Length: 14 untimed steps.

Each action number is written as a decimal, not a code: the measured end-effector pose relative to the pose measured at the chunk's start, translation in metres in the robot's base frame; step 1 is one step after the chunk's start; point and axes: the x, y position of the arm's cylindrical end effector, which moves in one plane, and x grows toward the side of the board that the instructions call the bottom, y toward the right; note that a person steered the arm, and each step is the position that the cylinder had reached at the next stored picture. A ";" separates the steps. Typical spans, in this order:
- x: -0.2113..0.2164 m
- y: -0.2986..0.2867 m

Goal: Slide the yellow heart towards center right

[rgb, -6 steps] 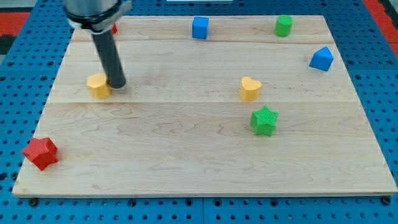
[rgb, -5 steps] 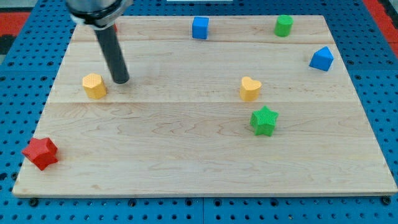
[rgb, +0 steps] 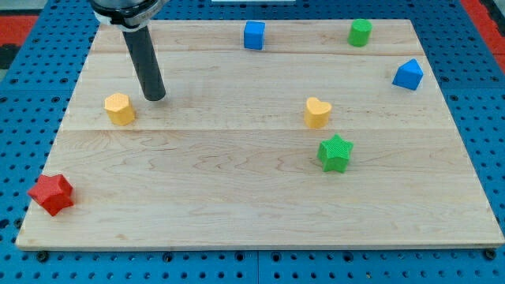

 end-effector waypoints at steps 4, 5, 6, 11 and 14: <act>-0.009 0.079; -0.010 0.107; -0.011 0.109; 0.023 0.278; 0.003 0.477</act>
